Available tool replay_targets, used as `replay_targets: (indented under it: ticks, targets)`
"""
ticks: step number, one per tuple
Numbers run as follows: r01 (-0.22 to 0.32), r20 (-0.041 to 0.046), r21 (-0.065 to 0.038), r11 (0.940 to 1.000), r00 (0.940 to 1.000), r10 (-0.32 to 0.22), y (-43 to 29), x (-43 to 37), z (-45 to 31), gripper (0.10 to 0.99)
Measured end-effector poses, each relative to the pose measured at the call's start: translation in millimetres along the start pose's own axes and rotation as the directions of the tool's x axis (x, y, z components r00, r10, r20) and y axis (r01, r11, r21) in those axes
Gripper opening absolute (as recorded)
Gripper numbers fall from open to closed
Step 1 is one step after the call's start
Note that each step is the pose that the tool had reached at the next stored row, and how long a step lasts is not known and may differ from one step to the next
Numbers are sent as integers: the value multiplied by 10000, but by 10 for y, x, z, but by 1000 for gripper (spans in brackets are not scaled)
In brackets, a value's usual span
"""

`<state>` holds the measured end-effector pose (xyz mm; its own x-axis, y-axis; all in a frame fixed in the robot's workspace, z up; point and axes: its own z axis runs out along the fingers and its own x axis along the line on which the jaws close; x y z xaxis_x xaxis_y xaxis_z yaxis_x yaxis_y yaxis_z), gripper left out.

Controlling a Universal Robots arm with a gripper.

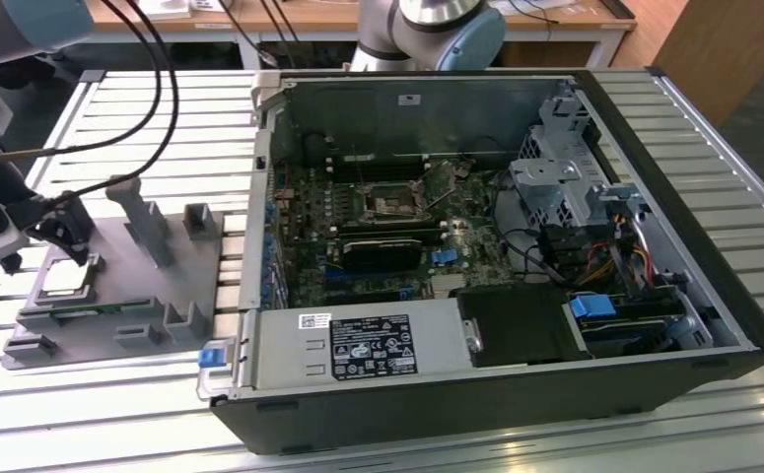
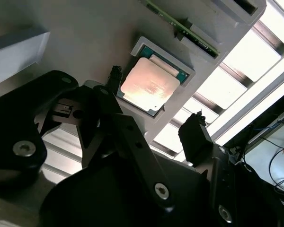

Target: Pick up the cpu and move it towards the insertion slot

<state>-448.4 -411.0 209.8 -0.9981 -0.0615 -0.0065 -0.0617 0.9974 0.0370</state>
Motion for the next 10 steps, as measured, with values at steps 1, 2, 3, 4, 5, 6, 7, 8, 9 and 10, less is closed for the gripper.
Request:
replay_targets:
  ticks: [1, 2, 3, 4, 5, 6, 7, 8, 9, 10]
  targets:
    - [0, 0, 0, 10000, 10000, 0, -1, 0, 18, 761]
    - [-1, 0, 0, 10000, 10000, 1, -1, 0, 37, 761]
    - [-6, -1, 0, 10000, 10000, 6, -2, 0, 52, 761]
    - [-15, 0, 0, 10000, 10000, 15, -3, 0, 67, 761]
    - [-28, 3, 0, 10000, 10000, 28, -3, 0, 79, 761]
    - [-46, 4, 0, 10000, 10000, 46, -3, 1, 90, 761]
    - [-63, 5, 0, 10000, 10000, 63, -4, 1, 100, 761]
    - [-78, 6, 0, 10000, 10000, 78, -4, 0, 108, 761]
    - [-87, 6, 0, 10000, 10000, 87, -4, 0, 116, 761]
    - [-93, 6, 1, 10000, 10000, 93, -4, 0, 126, 761]
